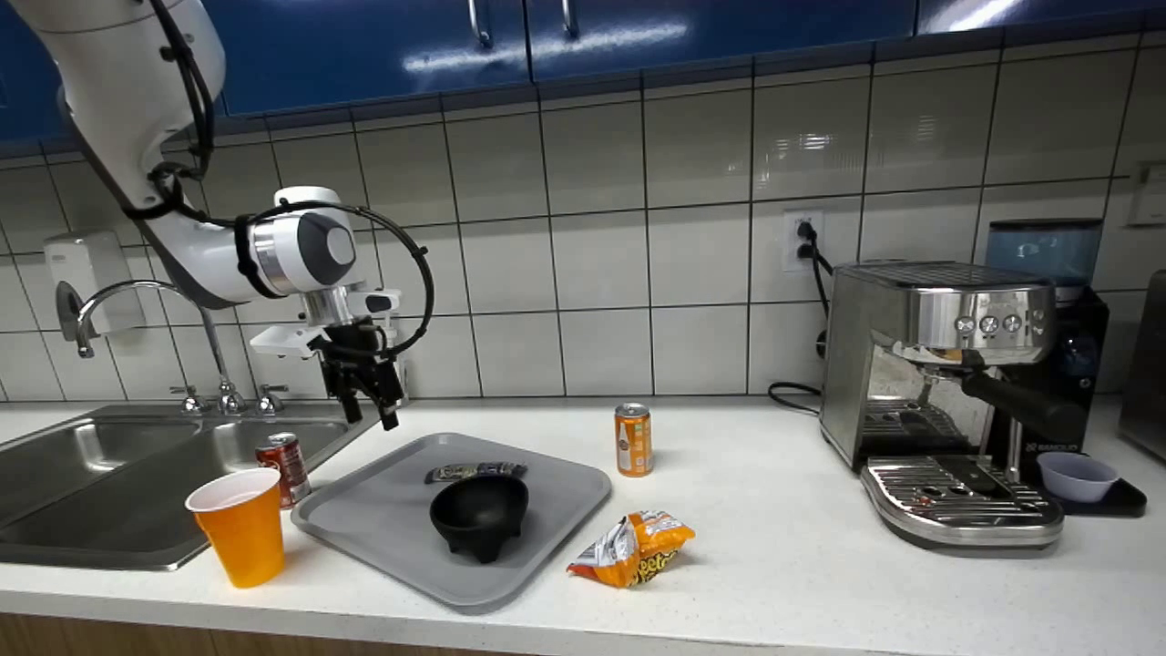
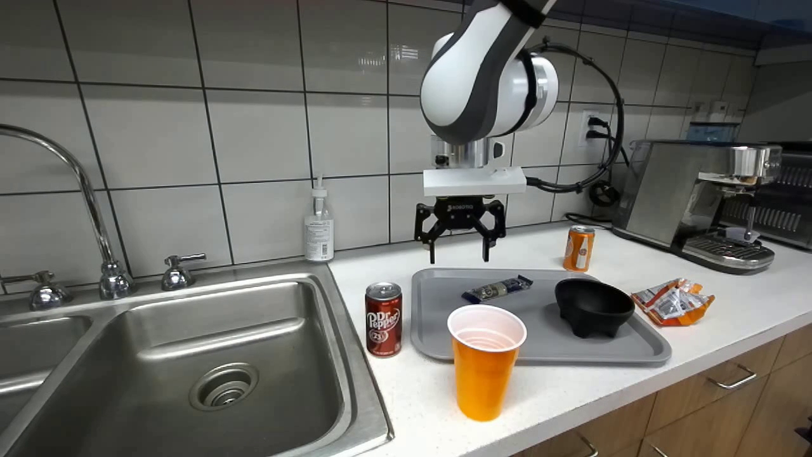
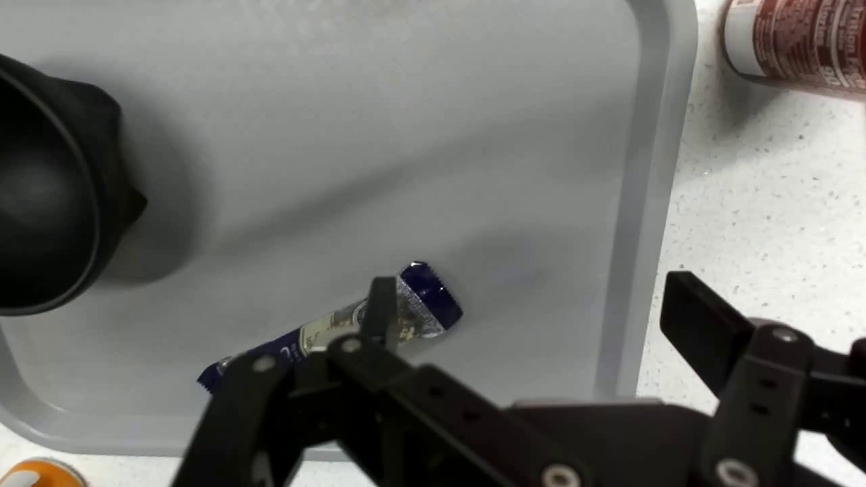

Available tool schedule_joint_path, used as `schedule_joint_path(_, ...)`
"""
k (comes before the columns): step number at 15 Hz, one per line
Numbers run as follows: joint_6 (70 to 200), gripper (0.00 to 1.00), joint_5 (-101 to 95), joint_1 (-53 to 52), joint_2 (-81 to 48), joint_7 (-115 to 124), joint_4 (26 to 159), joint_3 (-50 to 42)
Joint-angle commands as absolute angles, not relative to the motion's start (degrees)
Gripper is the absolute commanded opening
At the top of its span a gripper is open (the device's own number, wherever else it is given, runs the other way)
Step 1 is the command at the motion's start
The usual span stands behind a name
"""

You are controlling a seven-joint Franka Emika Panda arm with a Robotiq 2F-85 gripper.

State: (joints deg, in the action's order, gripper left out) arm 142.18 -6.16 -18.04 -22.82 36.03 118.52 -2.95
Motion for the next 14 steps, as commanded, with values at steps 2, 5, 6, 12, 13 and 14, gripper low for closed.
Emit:
schedule_joint_path(2,147.0,1.0,-8.6,-19.2,-25.2,45.8,117.9,-4.4)
schedule_joint_path(5,149.0,1.0,-9.7,-19.5,-27.1,50.6,117.3,-6.0)
schedule_joint_path(6,149.4,1.0,-9.9,-19.5,-27.7,51.9,117.0,-6.6)
schedule_joint_path(12,150.1,1.0,-9.9,-18.8,-31.0,55.9,114.7,-9.2)
schedule_joint_path(13,149.9,1.0,-9.7,-18.6,-31.6,56.2,114.2,-9.5)
schedule_joint_path(14,149.7,1.0,-9.7,-18.5,-32.2,56.5,113.6,-9.9)
